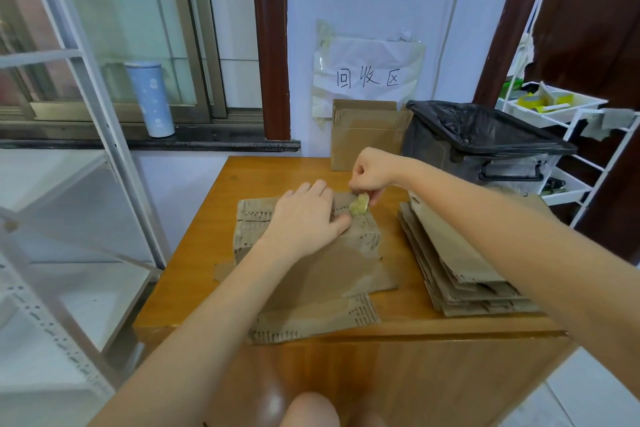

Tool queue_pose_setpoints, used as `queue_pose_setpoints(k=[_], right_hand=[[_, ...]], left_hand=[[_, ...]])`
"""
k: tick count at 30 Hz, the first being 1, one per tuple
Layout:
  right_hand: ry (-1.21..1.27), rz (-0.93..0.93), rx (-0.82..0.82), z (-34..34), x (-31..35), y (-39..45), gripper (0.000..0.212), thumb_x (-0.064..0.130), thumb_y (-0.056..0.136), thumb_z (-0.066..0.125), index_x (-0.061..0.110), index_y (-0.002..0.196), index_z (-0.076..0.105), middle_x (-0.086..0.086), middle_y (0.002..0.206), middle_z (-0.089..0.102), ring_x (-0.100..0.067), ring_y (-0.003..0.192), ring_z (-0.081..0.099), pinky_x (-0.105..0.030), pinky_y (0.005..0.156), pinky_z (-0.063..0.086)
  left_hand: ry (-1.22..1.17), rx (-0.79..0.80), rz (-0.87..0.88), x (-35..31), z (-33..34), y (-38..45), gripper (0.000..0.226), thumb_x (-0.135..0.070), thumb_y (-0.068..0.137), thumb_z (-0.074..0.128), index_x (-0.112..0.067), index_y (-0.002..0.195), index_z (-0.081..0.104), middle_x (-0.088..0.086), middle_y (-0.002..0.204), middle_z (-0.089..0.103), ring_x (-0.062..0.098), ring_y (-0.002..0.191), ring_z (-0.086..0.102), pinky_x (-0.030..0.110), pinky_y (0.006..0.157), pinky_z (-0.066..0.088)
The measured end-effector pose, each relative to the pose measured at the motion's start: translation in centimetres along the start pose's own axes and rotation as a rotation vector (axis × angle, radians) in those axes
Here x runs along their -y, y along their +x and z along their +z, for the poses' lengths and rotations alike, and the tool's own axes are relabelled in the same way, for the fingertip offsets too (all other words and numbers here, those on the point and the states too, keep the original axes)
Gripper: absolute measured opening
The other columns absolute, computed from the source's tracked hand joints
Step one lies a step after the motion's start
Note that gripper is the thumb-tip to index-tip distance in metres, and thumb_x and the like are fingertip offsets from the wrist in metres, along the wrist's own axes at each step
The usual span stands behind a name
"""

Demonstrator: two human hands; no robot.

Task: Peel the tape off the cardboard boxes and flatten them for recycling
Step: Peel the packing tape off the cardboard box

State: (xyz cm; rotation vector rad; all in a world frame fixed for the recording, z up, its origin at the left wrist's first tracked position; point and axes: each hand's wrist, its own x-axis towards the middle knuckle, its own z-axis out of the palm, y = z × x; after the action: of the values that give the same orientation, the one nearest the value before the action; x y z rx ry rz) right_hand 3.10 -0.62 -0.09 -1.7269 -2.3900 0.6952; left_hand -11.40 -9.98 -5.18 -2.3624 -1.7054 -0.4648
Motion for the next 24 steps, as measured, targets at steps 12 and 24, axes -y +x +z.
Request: queue_pose_setpoints(k=[12,24], right_hand=[[1.044,-0.069,0.352,3.7,-6.0,-1.0,0.033,0.015,0.099,0.031,0.005,0.109,0.061,-0.008,0.106,0.067,-0.02,0.1,0.064,-0.036,0.089,0.05],[0.94,-0.125,-0.046,6.0,-5.7,-0.3,0.029,-0.011,0.089,0.051,0.01,0.093,0.069,-0.006,0.095,0.07,-0.017,0.09,0.066,-0.021,0.078,0.055]], left_hand=[[-0.043,0.061,0.116,2.1,-0.5,-0.1,0.043,-0.049,0.094,0.04,-0.018,0.121,0.054,-0.004,0.113,0.053,0.013,0.098,0.048,0.027,0.077,0.039],[-0.027,0.051,0.111,2.1,-0.4,0.0,0.042,-0.046,0.095,0.04,-0.019,0.124,0.053,-0.005,0.116,0.053,0.011,0.098,0.049,0.025,0.074,0.036]])
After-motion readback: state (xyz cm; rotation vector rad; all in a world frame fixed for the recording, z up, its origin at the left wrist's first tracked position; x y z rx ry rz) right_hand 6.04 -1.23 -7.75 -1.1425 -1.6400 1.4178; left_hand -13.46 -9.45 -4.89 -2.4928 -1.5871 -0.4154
